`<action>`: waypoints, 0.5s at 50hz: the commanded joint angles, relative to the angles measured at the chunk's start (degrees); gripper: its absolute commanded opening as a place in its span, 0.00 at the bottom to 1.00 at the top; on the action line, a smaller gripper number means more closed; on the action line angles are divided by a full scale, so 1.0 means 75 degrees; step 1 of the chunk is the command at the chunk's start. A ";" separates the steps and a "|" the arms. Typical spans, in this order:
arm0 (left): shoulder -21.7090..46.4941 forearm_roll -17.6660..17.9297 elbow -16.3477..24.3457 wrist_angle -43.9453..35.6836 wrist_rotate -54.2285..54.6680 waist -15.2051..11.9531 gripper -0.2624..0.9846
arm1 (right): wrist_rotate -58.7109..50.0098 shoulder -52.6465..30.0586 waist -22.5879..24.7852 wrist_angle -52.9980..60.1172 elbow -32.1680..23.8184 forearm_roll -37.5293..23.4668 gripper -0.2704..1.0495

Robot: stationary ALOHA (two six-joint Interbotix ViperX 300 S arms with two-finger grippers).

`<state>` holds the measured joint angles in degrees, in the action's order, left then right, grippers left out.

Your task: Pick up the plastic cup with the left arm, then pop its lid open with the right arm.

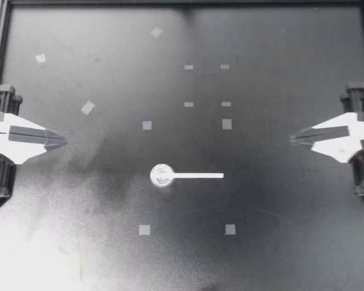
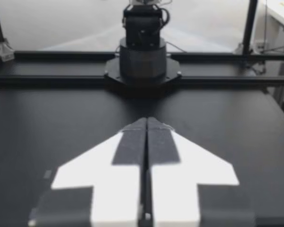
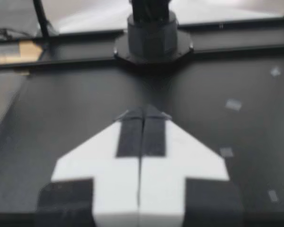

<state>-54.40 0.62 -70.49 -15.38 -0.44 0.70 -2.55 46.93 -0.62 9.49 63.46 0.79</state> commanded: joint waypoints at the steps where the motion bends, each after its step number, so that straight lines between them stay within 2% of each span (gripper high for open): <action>1: 0.0293 0.0012 0.0387 0.0258 -0.0035 0.0023 0.11 | -0.0012 -0.0516 -0.0070 -0.0715 -0.0785 0.0012 0.12; 11: 0.1207 0.0012 0.0727 0.0598 0.0047 0.0023 0.11 | -0.0281 -0.2004 -0.0082 -0.1664 -0.2156 0.0023 0.11; 25: 0.2051 0.0035 0.0598 0.0328 0.0117 0.0023 0.14 | -0.0492 -0.4055 -0.0082 -0.1945 -0.3047 0.0012 0.11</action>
<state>-39.99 0.79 -66.62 -11.51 0.18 0.70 -5.98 19.25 -0.88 -5.19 43.15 0.79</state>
